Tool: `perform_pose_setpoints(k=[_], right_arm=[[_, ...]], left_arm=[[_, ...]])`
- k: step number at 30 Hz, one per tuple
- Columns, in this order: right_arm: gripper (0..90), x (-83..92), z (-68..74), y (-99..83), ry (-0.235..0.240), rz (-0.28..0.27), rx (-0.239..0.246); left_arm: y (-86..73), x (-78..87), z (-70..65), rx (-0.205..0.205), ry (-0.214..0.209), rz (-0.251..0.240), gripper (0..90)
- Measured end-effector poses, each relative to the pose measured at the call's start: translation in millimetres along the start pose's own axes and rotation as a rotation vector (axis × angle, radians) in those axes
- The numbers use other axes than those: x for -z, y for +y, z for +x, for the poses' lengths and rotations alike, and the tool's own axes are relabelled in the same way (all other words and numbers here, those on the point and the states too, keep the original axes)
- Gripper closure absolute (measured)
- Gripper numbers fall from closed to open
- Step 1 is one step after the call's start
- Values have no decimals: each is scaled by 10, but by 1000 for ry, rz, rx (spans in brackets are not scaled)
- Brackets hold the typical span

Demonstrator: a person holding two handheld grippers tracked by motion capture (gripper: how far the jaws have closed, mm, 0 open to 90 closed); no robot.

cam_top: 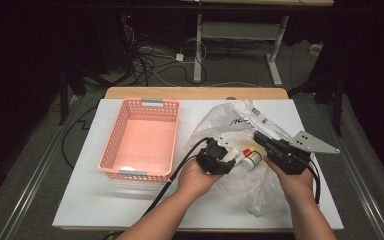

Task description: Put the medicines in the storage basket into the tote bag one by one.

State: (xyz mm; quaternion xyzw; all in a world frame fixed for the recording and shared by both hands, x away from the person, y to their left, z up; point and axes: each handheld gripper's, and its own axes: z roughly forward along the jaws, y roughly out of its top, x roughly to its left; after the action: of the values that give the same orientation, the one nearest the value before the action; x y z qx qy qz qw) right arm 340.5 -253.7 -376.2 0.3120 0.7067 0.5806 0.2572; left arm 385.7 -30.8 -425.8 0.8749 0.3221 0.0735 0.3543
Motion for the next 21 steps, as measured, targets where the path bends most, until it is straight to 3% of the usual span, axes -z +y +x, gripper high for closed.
perform_pose_setpoints(k=[5, 7, 12, 15, 17, 21], right_arm=[[900, -15, -6, -15, 1, 5, 3], [900, -16, -7, -21, 1, 11, -1], [900, -28, -23, -36, 1, 13, -1], [900, -34, -31, -45, 2, 16, -4], [900, -33, -34, -48, 0, 17, -7], [900, -43, -33, -57, 1, 19, -9]], left_arm=[[127, -222, 141, 24, 77, 6, 580], [158, -300, 196, 50, 73, 15, 580], [195, -394, 282, 64, 91, 25, 577], [204, -378, 293, 64, 91, 13, 557], [208, -331, 271, 63, 83, -1, 447], [171, -201, 176, 22, 57, -25, 384]])
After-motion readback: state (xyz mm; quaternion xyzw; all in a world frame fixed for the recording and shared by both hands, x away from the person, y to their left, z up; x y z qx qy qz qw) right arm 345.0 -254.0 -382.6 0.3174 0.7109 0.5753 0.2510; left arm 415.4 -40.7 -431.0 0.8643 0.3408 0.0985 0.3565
